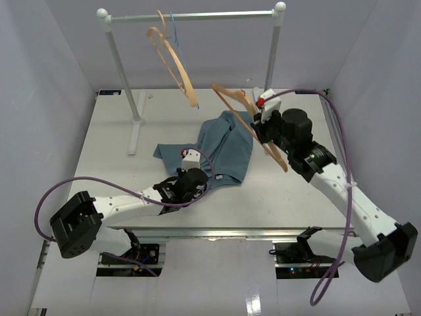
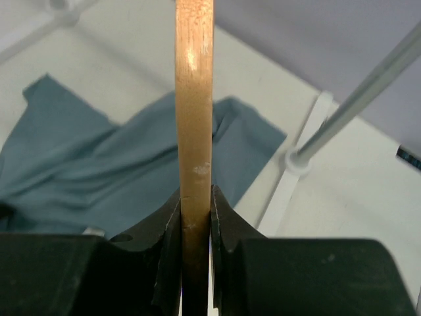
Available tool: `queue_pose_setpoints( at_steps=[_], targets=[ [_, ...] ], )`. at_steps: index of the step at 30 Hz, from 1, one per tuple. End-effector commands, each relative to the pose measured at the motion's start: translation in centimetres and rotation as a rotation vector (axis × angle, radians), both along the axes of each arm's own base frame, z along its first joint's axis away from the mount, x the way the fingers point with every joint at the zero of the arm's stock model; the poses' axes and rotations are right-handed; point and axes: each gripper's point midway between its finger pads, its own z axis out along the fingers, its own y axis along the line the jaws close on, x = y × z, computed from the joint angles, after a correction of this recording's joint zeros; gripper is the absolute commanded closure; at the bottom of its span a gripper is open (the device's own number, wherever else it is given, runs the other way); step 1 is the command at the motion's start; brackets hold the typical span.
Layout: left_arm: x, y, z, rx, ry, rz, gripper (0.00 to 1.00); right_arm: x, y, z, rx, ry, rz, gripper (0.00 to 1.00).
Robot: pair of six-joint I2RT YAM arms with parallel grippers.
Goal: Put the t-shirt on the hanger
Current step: Pick up the hanger from the clothesline, then place the T-shirt on the hanger.
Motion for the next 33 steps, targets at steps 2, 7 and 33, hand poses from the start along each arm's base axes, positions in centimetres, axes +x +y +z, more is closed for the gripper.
queue_pose_setpoints(
  at_steps=[2,7,33],
  targets=[
    [1.2,0.0,3.6,-0.107,0.025,0.07,1.0,-7.2,-3.8,-4.3,0.047,0.056,-0.002,0.92],
    [3.1,0.9,6.5,-0.242,0.046,0.082,1.0,-10.1,-4.3,-5.3,0.13,0.062,0.04,0.92],
    [9.9,6.3,10.3,-0.247,0.059,0.247,1.0,-16.5,-0.2,-6.2,0.32,0.011,0.422,0.92]
  ],
)
